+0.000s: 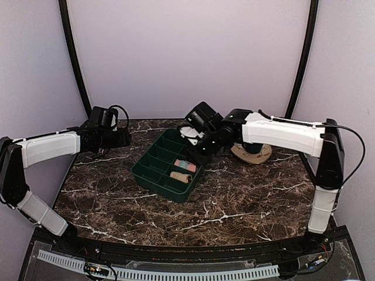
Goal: Roll the socks
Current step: Reset both arms
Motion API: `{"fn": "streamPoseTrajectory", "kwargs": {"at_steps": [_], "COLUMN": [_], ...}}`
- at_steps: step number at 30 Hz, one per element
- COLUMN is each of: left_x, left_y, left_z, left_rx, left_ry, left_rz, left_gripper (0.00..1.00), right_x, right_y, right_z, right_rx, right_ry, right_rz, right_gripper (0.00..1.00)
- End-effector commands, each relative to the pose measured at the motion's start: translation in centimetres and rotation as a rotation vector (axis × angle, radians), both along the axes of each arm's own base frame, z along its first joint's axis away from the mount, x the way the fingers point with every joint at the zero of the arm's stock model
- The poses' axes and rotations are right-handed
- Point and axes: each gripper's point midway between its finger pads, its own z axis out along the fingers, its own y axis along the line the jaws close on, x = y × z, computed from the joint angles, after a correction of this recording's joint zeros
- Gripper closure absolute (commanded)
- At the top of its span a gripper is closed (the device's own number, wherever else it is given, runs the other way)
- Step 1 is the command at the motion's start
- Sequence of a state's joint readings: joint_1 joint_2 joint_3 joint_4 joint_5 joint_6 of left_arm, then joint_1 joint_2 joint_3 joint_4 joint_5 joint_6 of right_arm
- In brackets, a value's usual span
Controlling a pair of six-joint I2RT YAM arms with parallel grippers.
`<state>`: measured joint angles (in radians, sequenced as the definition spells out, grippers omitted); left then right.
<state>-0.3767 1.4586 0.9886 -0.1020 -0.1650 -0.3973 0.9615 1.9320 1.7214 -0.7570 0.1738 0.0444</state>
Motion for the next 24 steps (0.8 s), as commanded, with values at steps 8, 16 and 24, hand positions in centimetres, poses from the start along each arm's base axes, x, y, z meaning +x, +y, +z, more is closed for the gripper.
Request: {"fn": "streamPoseTrajectory", "kwargs": {"at_steps": [8, 16, 24], "left_x": [1.1, 0.1, -0.2], "left_y": [2.9, 4.6, 4.9], "left_z": [6.9, 8.1, 5.5], "left_rx": [0.021, 0.104, 0.174], "left_ry": [-0.302, -0.48, -0.415], "left_rz": [0.076, 0.092, 0.077], "left_gripper": [0.39, 0.39, 0.38], "right_x": [3.1, 5.4, 5.8], "right_y": [-10.5, -20.8, -31.2], "right_z": [5.8, 4.6, 3.7], "right_rx": [0.296, 0.33, 0.334], "right_ry": [-0.429, -0.515, -0.647], "right_rz": [-0.397, -0.612, -1.066], "right_gripper": [0.43, 0.43, 0.24]}}
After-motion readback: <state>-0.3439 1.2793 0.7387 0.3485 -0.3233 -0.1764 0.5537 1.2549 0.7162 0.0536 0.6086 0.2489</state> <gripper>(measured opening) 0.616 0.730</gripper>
